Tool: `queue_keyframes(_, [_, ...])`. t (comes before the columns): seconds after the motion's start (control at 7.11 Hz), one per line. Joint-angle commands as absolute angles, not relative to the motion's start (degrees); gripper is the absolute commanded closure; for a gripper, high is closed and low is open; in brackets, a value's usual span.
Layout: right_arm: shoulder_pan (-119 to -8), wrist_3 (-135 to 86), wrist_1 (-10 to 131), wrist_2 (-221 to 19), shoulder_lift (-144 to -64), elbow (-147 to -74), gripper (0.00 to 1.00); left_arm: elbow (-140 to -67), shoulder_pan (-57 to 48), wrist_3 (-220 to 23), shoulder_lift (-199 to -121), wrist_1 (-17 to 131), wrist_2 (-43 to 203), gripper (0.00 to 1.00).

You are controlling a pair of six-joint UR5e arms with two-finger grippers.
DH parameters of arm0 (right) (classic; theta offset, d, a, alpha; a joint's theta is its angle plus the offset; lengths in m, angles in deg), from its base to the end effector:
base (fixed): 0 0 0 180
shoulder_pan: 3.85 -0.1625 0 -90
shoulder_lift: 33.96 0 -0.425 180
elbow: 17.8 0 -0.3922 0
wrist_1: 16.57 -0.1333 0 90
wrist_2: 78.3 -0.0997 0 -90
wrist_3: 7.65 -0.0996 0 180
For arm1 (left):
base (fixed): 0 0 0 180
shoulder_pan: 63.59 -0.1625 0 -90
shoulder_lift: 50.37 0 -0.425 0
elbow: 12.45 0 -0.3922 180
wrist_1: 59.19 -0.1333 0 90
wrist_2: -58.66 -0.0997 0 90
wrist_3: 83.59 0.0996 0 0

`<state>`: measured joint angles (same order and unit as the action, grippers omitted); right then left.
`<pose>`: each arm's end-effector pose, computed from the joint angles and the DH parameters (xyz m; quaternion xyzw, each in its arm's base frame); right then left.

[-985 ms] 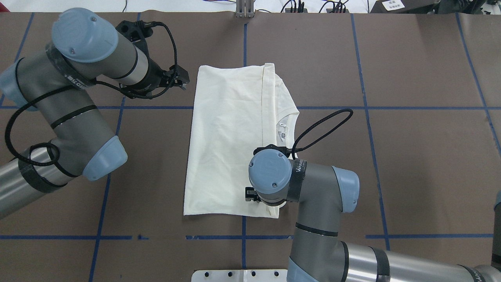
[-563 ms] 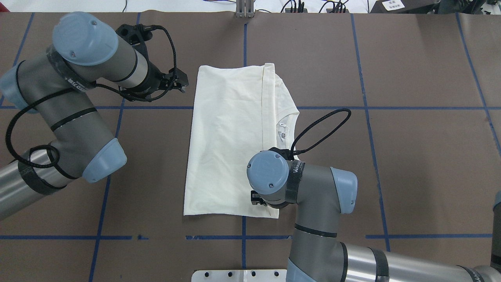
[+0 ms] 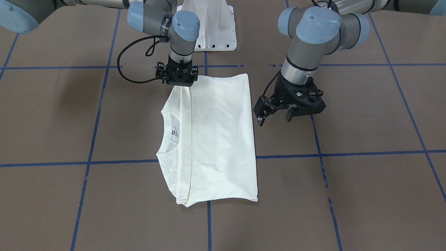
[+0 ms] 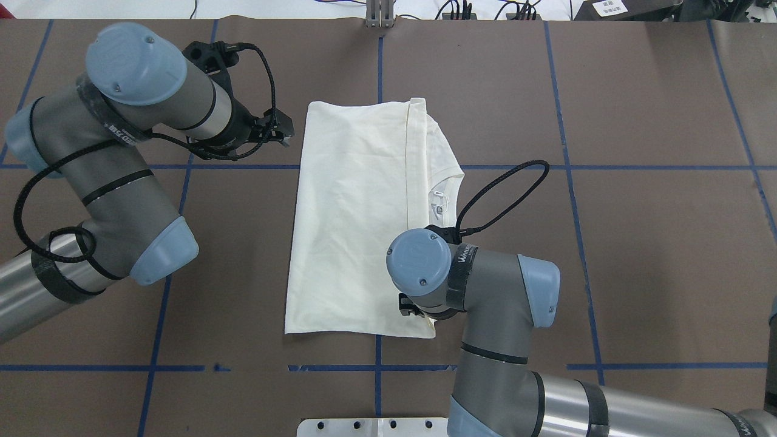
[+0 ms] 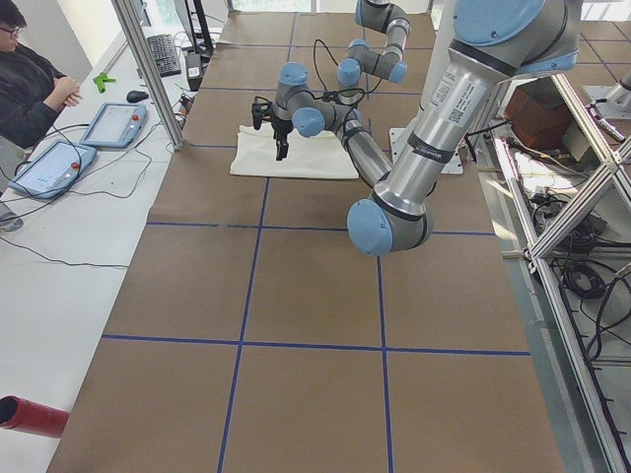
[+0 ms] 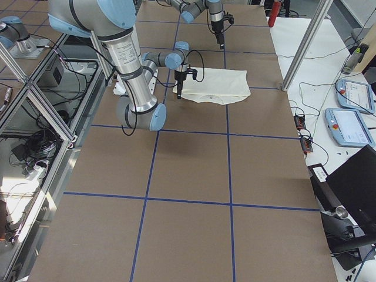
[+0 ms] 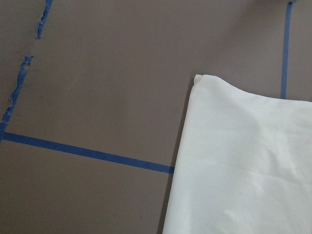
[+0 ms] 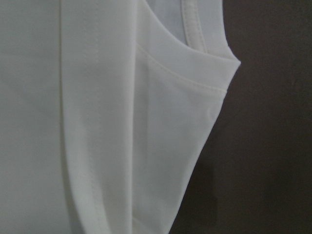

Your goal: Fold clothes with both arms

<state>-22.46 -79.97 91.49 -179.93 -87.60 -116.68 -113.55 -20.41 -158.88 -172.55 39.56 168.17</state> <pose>-0.5907 -0.3184 0.2675 -0.0208 -0.2528 -0.0160 0.9672 0.4035 -0.5158 0.2325 0.0760 0.4520 -0.1458 0.8768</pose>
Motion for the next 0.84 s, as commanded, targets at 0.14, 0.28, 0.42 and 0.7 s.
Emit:
queue_keyframes(0.14, [-25.29,-75.69,94.26,-179.2,-93.77,-121.05,0.0,-113.7,-21.92,-161.02,-172.97,39.77,168.17,0.0])
queue_keyframes(0.28, [-26.17,-75.59,93.91,-179.02,-95.64,-121.33,0.0,-113.87,-21.93,-160.94,-173.06,39.77,168.17,0.0])
queue_keyframes(0.42, [-27.57,-74.29,94.25,-179.54,-94.87,-122.9,0.0,-113.96,-21.93,-160.85,-173.15,39.77,168.17,0.0])
queue_keyframes(0.7, [-33.97,-69.29,93.73,-182.95,-90.14,-124.06,0.0,-114.05,-21.93,-160.5,-173.33,39.68,168.17,0.0])
